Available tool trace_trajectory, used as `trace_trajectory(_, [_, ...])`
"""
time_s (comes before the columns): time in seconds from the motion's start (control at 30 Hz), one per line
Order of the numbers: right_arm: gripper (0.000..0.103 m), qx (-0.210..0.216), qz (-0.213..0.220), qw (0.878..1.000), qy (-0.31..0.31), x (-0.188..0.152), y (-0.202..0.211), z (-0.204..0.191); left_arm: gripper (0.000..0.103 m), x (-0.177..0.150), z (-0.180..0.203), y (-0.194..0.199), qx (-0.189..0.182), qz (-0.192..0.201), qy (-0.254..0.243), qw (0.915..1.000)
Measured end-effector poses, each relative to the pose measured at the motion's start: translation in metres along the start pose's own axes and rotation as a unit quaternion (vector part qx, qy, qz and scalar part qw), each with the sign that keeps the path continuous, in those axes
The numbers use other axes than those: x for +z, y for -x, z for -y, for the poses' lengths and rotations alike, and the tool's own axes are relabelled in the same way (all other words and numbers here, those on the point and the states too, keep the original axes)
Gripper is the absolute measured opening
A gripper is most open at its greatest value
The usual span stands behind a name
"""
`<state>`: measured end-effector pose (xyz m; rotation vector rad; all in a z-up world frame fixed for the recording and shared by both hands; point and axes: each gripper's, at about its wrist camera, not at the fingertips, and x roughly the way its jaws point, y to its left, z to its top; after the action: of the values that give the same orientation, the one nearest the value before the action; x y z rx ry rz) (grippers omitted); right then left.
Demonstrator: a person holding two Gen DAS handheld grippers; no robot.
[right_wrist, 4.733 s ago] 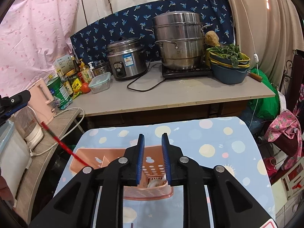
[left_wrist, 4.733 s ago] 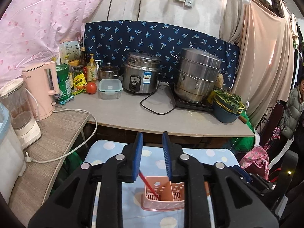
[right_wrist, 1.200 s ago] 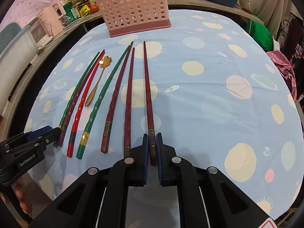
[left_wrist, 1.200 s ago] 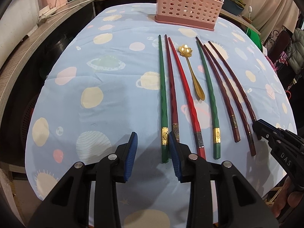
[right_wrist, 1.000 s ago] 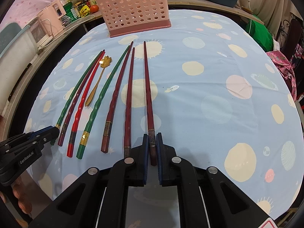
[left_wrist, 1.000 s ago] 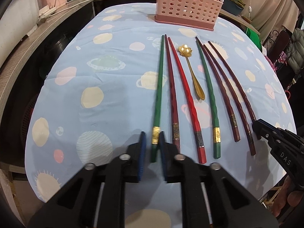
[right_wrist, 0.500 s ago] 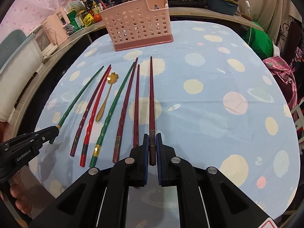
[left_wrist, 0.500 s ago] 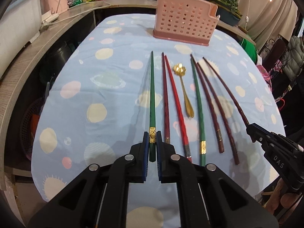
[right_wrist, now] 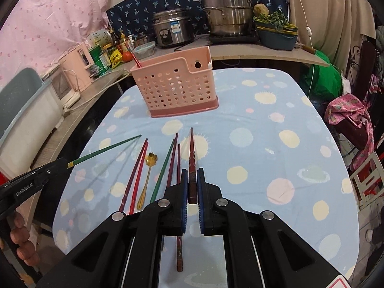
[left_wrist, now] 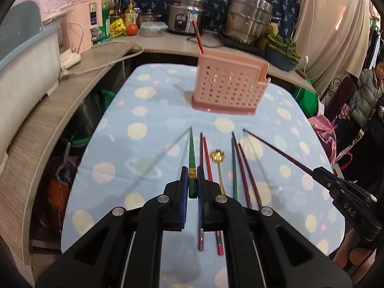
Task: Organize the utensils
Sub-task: 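Lift the green chopstick with the left tool while the right tool carries the dark red chopstick to the basket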
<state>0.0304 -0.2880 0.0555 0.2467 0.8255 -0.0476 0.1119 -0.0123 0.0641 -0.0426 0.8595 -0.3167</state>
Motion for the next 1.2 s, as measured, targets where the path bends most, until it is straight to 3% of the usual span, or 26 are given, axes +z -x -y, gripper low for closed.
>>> trace_trajectory(0.67, [0.007,0.010,0.103,0.994,-0.017,0.105,0.028,0.006,0.007,0.120,0.011,0.028,-0.024,0.112,0.019,0.9932])
trace_trajectory(1.2, [0.007,0.035,0.258,0.965,-0.034,0.226,0.055,-0.011,0.007,0.229,0.028,0.066,-0.031,0.239,0.030,0.9700])
